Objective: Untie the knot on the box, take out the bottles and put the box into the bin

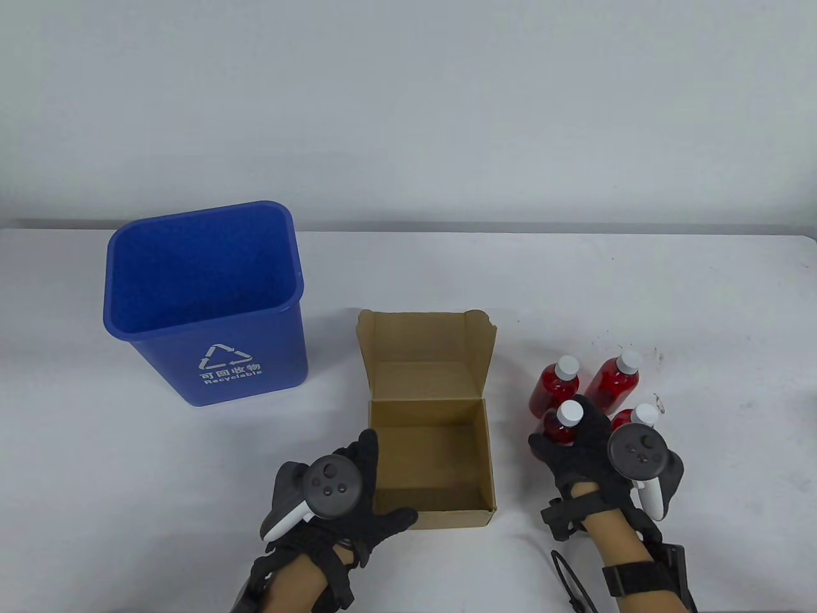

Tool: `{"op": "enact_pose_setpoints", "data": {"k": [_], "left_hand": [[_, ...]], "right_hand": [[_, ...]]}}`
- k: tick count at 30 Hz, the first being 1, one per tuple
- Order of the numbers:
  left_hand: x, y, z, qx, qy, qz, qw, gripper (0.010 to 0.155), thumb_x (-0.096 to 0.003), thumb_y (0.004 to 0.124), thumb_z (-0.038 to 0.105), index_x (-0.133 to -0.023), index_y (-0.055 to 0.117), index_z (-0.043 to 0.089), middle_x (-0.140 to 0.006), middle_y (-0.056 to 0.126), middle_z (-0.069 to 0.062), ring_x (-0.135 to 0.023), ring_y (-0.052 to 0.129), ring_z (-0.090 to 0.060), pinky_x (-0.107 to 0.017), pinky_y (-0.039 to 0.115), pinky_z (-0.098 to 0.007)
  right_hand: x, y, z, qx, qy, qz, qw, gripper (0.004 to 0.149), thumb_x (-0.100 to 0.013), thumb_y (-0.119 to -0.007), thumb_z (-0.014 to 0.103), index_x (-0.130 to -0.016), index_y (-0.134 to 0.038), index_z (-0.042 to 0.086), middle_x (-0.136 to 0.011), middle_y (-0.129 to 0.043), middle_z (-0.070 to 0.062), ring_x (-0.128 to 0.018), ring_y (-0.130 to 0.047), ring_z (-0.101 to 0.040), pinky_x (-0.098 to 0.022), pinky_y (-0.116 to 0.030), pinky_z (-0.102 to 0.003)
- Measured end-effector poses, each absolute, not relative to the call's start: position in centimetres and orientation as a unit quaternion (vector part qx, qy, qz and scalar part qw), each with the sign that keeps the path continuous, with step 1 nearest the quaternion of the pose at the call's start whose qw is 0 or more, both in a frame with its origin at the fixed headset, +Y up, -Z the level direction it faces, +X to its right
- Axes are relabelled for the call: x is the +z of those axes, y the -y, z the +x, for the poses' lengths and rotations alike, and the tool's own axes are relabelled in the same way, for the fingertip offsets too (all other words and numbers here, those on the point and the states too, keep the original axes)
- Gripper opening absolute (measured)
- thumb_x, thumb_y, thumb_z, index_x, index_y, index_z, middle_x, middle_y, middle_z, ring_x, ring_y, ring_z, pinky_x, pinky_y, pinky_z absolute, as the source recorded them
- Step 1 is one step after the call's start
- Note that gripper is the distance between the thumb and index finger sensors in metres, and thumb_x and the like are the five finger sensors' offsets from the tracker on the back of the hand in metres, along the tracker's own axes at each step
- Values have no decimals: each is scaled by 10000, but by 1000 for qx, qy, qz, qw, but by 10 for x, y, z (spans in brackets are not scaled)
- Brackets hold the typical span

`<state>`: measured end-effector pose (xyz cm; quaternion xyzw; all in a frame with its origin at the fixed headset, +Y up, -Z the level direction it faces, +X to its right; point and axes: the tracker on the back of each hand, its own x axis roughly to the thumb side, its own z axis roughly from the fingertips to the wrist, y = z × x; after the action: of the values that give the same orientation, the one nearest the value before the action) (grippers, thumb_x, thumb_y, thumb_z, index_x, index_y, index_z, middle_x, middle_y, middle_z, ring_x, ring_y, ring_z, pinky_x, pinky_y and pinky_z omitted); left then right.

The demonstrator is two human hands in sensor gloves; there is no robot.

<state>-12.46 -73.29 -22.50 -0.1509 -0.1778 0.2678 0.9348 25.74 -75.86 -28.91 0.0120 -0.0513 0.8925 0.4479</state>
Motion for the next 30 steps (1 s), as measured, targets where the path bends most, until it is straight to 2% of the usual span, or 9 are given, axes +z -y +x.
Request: {"op": "enact_pose_setpoints", "data": {"k": [13, 19, 21, 25, 30], "left_hand": [[-223, 731, -123, 260, 181, -136, 939, 1125, -430, 709, 693, -1070, 6, 92, -1123, 182, -281, -1028, 216, -631, -703, 285, -780], [-221, 728, -121, 250, 182, -129, 942, 1112, -436, 713, 679, -1081, 36, 77, -1122, 178, -284, -1026, 210, -632, -703, 281, -781], [-221, 728, -121, 249, 182, -129, 942, 1111, -435, 711, 680, -1081, 37, 78, -1123, 178, -281, -1028, 212, -630, -704, 281, -780], [-221, 728, -121, 250, 181, -125, 943, 1106, -436, 711, 679, -1085, 49, 76, -1124, 186, -281, -1027, 213, -631, -704, 283, -780], [-220, 726, -121, 250, 180, -109, 945, 1082, -440, 712, 667, -1098, 90, 74, -1126, 211, -282, -1028, 231, -631, -704, 293, -779]], "right_hand": [[-269, 719, 258, 890, 130, 45, 435, 877, -452, -875, 431, -985, -299, 40, -1009, -328, -208, -921, -536, -500, -637, -551, -619], [-239, 676, 244, 890, 239, 137, 363, 831, -477, -835, 452, -991, -327, 41, -1015, -339, -210, -924, -515, -511, -638, -530, -630], [-229, 668, 231, 888, 250, 174, 344, 790, -480, -825, 457, -991, -380, 50, -1019, -367, -200, -922, -534, -504, -639, -540, -624], [-219, 666, 204, 889, 220, 243, 320, 723, -512, -709, 495, -1004, -418, 53, -1031, -393, -198, -929, -546, -505, -645, -545, -624], [-219, 677, 181, 901, 157, 270, 299, 763, -499, -679, 523, -1015, -406, 33, -1038, -382, -220, -930, -513, -537, -637, -523, -646]]}}
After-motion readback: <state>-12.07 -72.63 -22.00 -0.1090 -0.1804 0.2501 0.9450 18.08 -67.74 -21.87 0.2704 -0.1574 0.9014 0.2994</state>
